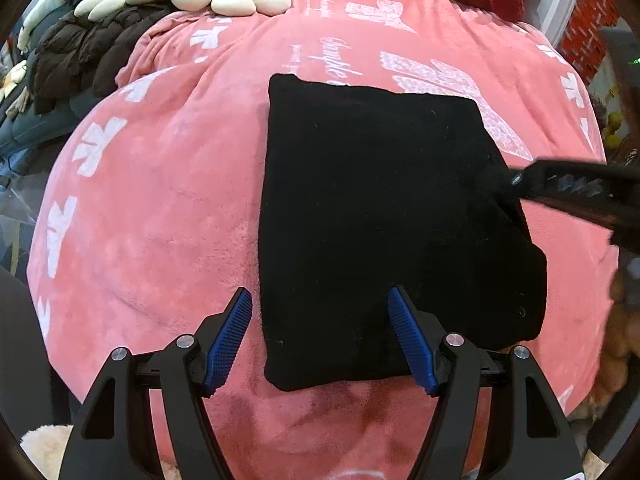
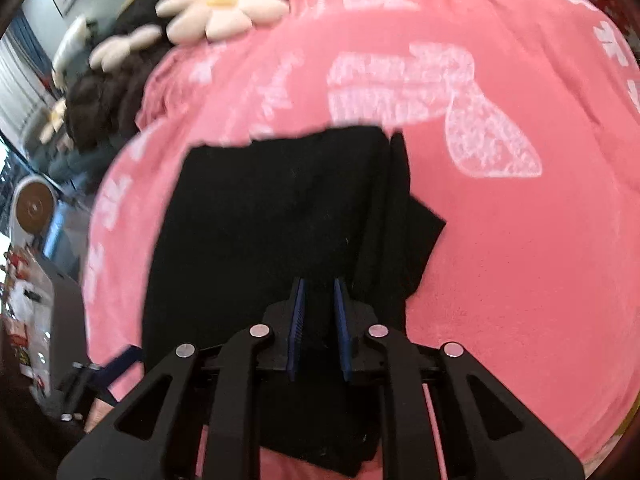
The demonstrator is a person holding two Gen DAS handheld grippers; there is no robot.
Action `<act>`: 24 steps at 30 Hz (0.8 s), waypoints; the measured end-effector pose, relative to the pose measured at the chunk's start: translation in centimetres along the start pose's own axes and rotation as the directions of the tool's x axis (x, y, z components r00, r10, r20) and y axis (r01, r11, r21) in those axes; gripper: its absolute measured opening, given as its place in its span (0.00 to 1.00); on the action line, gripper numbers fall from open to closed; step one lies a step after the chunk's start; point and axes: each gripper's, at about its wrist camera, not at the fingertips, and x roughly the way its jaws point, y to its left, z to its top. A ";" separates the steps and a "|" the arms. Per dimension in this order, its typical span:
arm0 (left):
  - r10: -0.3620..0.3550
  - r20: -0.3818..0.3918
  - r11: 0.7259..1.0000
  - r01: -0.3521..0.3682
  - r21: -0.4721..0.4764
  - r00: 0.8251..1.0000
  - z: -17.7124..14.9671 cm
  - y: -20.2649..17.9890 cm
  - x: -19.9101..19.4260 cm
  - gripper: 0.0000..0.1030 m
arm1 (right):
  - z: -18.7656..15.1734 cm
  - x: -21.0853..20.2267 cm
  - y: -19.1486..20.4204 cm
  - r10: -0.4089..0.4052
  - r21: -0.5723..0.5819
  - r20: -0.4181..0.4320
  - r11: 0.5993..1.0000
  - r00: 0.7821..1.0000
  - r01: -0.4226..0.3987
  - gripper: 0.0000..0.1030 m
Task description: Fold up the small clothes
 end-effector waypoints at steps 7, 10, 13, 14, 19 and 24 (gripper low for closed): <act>-0.009 -0.008 1.000 0.009 -0.009 1.000 -0.1 0.0 0.3 0.66 | 1.7 1.4 -2.8 -0.074 0.112 -0.014 0.991 0.997 0.075 0.58; -0.012 -0.012 1.000 0.012 -0.012 1.000 -0.1 0.1 0.4 0.66 | 2.3 3.5 -3.4 -0.025 0.160 -0.065 0.987 0.998 0.035 0.69; -0.015 -0.020 1.000 0.015 -0.020 1.000 -0.1 0.2 0.8 0.66 | 2.5 5.2 -2.9 0.027 0.171 -0.081 0.985 0.996 -0.013 0.53; -0.016 -0.022 1.000 0.015 -0.023 1.000 0.0 0.3 0.9 0.66 | 2.6 5.3 -2.6 0.037 0.158 -0.072 0.987 0.997 -0.025 0.44; -0.034 -0.023 0.999 0.033 -0.030 0.999 0.1 0.2 1.3 0.66 | 3.3 2.0 -2.3 0.060 0.132 0.034 0.989 0.998 -0.064 0.18; -0.038 -0.032 0.999 0.038 -0.008 0.999 0.2 -0.5 1.8 0.66 | 2.0 4.5 -3.6 0.013 0.114 -0.030 0.993 0.999 -0.009 0.23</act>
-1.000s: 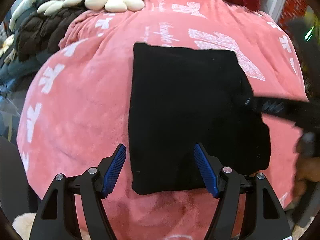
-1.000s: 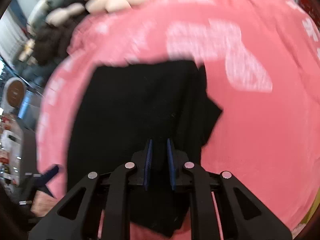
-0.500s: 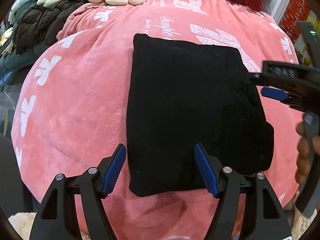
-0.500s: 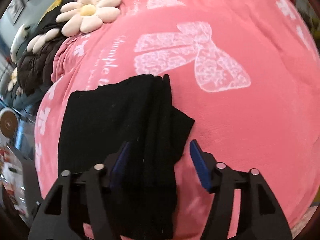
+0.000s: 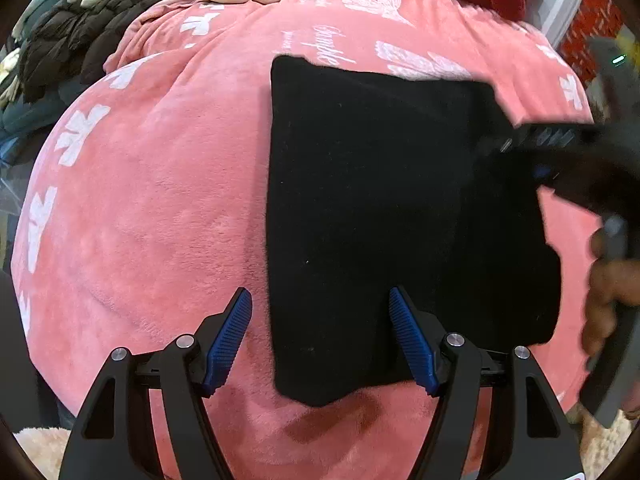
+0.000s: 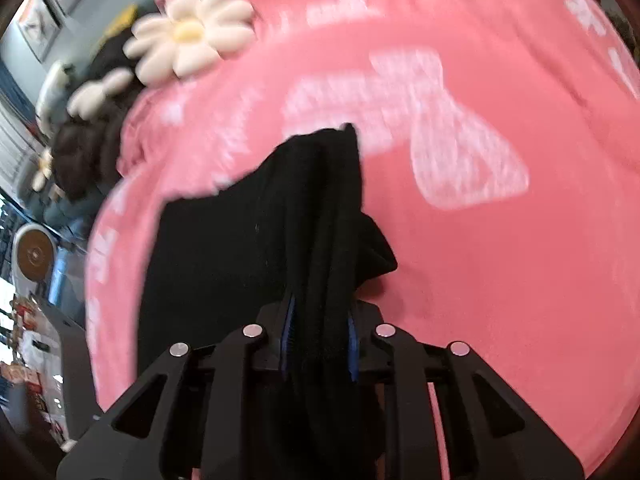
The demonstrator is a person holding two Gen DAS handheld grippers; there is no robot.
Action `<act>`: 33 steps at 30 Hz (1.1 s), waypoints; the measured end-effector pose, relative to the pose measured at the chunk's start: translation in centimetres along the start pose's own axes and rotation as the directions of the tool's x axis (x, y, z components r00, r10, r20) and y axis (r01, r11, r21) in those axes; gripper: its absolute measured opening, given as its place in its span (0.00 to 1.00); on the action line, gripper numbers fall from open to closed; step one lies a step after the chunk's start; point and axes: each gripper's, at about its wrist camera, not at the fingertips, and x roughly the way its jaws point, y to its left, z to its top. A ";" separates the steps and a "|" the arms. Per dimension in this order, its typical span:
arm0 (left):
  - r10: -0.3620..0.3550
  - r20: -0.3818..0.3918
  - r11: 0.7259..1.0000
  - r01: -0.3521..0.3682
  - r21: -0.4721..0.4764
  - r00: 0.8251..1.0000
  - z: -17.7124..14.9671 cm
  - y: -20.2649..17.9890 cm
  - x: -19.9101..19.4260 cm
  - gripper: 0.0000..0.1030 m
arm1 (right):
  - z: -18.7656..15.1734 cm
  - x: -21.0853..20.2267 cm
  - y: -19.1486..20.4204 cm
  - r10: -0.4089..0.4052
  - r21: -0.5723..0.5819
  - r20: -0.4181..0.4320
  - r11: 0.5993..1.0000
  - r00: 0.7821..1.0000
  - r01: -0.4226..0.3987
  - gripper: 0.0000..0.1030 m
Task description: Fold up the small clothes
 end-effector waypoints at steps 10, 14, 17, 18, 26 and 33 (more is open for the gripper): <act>0.016 0.001 1.000 -0.016 0.019 1.000 -0.3 -0.4 0.1 0.66 | -4.6 -7.3 0.1 0.018 -0.052 0.086 0.999 0.996 -0.013 0.25; 0.025 0.004 0.999 -0.025 0.035 1.000 -0.7 -0.9 0.0 0.66 | -7.9 -3.7 -0.3 -0.057 -0.103 -0.029 0.993 0.998 0.054 0.25; 0.041 0.015 0.998 -0.042 0.055 0.999 -1.2 -1.3 -0.2 0.66 | -8.0 -5.5 -0.2 -0.038 -0.072 0.019 0.997 0.999 0.040 0.25; 0.044 0.021 0.997 -0.045 0.062 0.999 -1.4 -1.4 -0.4 0.66 | -8.0 -6.9 -0.1 -0.029 -0.065 0.063 0.997 0.998 0.033 0.25; 0.064 0.101 0.995 -0.071 0.073 0.993 -2.8 -2.8 -2.5 0.66 | -13.4 -12.4 -2.5 -0.157 -0.118 0.284 0.973 0.946 0.196 0.72; 0.095 0.172 0.987 -0.116 0.115 0.980 -5.8 -6.0 -4.4 0.66 | -18.3 -13.2 -6.3 -0.217 -0.116 0.262 0.960 0.940 0.254 0.79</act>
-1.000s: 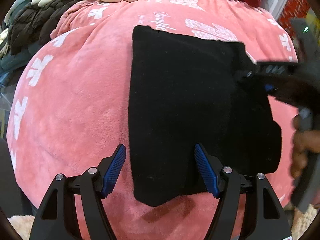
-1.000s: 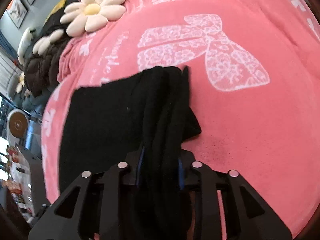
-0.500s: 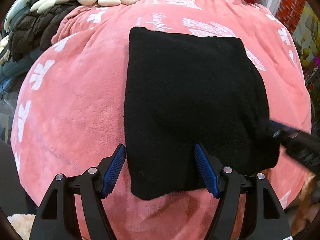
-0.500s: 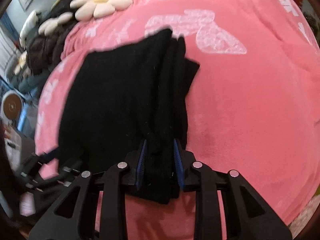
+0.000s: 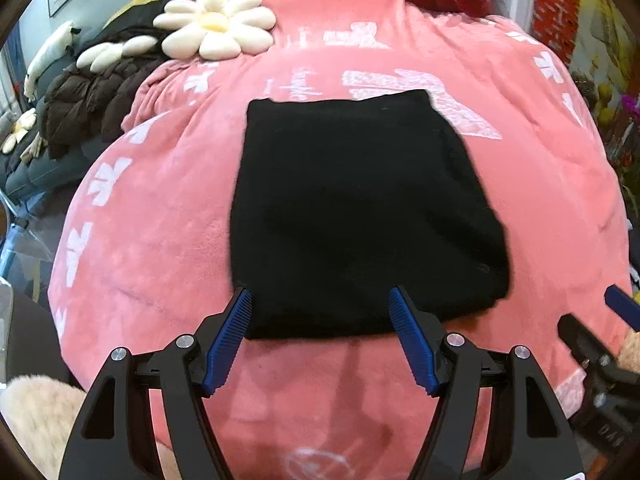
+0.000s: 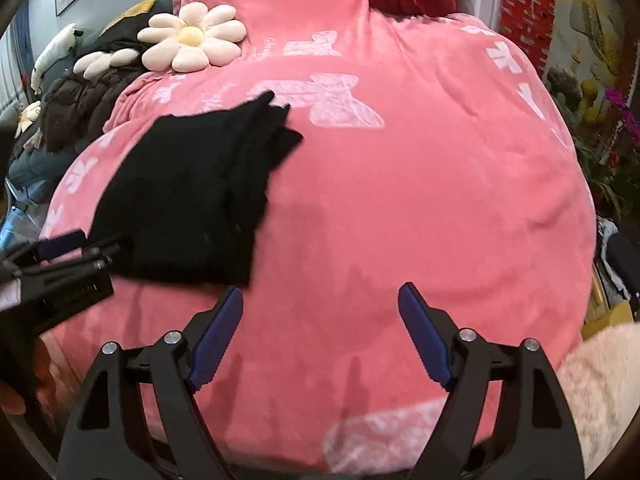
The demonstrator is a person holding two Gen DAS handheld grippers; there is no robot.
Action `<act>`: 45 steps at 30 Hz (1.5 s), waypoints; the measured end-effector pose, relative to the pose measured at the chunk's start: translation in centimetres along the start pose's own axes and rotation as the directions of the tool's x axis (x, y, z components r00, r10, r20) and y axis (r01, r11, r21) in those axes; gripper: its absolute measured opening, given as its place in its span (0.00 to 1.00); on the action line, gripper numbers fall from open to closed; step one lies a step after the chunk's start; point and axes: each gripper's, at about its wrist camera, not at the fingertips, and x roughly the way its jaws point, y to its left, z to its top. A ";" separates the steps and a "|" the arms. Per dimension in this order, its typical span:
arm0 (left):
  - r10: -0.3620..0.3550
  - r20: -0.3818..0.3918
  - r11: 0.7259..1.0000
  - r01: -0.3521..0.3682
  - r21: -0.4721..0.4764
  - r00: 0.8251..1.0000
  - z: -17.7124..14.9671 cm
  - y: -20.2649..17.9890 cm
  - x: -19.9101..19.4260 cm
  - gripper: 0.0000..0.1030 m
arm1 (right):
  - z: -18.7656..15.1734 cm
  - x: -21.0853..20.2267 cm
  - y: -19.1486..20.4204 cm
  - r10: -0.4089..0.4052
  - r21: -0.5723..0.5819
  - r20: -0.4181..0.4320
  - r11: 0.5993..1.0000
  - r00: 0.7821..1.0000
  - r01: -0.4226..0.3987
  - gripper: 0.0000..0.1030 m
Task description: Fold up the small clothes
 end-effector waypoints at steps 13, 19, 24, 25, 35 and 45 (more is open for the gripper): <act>0.012 -0.029 0.999 -0.013 -0.037 1.000 -3.4 -3.1 -0.6 0.66 | -1.5 1.4 -3.2 -0.003 0.119 -0.052 0.993 0.999 0.009 0.83; 0.025 -0.020 1.000 -0.025 -0.015 0.999 -3.8 -3.8 -0.7 0.66 | -1.6 0.9 -2.7 -0.010 0.096 -0.028 0.995 1.000 0.013 0.87; 0.031 -0.007 0.999 -0.031 -0.016 0.999 -3.9 -4.0 -1.0 0.66 | -1.6 0.5 -1.5 -0.010 0.037 -0.006 0.999 1.000 0.010 0.88; 0.036 -0.008 0.999 -0.036 -0.021 0.999 -4.0 -4.1 -1.0 0.66 | -1.6 0.4 -1.2 -0.013 0.027 -0.005 1.000 1.000 0.013 0.88; 0.032 -0.026 0.998 -0.033 -0.057 0.999 -4.1 -3.5 -0.7 0.65 | -1.7 0.6 -1.0 -0.020 0.026 -0.020 0.999 1.000 0.020 0.89; 0.086 -0.030 0.990 -0.088 -0.114 0.996 -4.3 -2.5 -0.8 0.67 | -1.8 1.0 -0.4 -0.023 0.006 -0.033 1.000 0.999 0.023 0.89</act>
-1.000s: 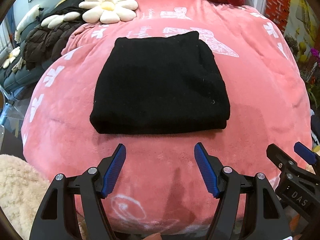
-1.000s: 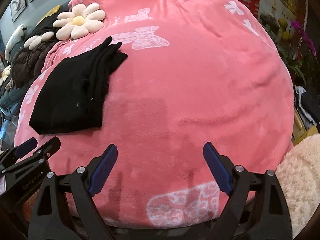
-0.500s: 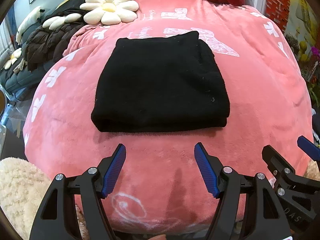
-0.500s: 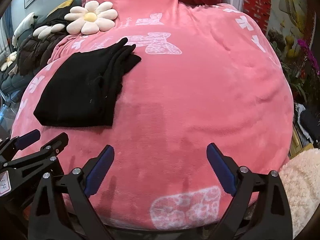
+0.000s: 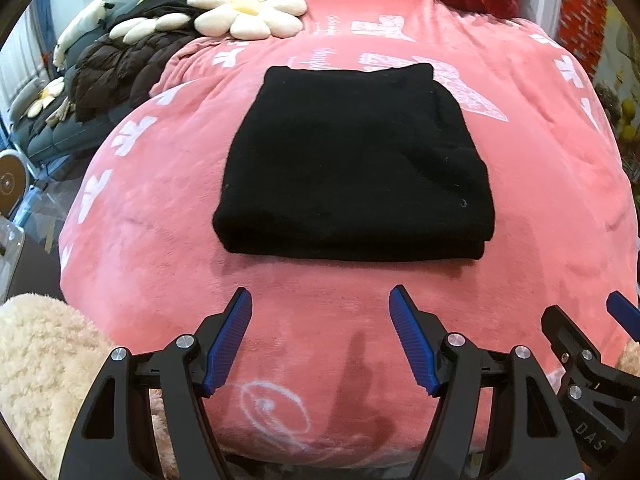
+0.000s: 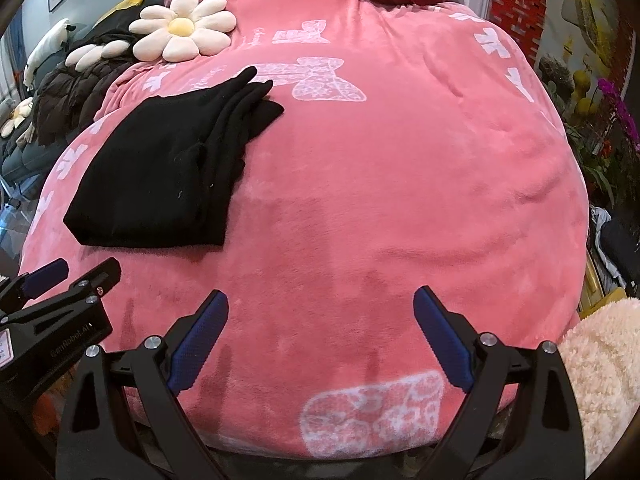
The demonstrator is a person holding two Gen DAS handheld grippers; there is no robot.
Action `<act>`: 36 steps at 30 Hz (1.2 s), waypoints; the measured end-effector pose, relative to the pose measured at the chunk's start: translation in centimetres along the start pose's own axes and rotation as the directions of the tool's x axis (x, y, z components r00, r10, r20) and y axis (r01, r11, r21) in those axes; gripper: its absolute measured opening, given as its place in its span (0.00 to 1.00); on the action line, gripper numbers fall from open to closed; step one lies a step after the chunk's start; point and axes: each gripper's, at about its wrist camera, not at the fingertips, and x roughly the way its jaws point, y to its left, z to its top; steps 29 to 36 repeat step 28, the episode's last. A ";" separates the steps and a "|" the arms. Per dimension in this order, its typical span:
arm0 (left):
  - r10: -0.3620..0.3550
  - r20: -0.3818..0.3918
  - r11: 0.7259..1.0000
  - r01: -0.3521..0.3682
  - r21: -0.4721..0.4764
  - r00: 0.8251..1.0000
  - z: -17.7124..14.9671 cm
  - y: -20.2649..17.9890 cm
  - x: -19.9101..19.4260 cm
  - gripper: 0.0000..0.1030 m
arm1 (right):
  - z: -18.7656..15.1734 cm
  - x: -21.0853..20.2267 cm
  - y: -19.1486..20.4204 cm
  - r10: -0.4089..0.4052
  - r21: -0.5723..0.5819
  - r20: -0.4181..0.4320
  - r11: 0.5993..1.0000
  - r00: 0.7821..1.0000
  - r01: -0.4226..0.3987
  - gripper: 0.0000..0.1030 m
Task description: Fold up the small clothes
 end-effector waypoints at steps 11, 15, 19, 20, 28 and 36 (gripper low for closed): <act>-0.042 0.023 0.998 0.041 0.042 0.999 -0.2 -0.7 -0.6 0.67 | -0.1 0.0 0.0 0.000 0.002 0.000 1.000 1.000 0.000 0.90; -0.042 0.021 0.998 0.041 0.050 0.999 -0.2 -0.8 -0.6 0.67 | 0.0 0.0 0.0 0.000 0.000 -0.001 1.000 1.000 0.000 0.90; -0.043 0.017 0.998 0.042 0.046 0.999 -0.2 -0.8 -0.5 0.67 | -0.1 0.0 0.1 -0.001 0.002 -0.001 1.000 1.000 0.001 0.90; -0.040 0.014 0.998 0.040 0.046 0.999 -0.2 -0.8 -0.5 0.67 | 0.0 0.0 0.1 -0.001 0.002 -0.001 1.000 1.000 0.001 0.90; -0.051 -0.031 0.995 0.054 0.086 0.998 -0.7 -1.7 0.1 0.66 | -0.1 0.0 -0.1 -0.004 0.015 -0.005 1.000 1.000 0.004 0.90; -0.051 -0.031 0.995 0.054 0.086 0.998 -0.7 -1.7 0.1 0.66 | -0.1 0.0 -0.1 -0.004 0.015 -0.005 1.000 1.000 0.004 0.90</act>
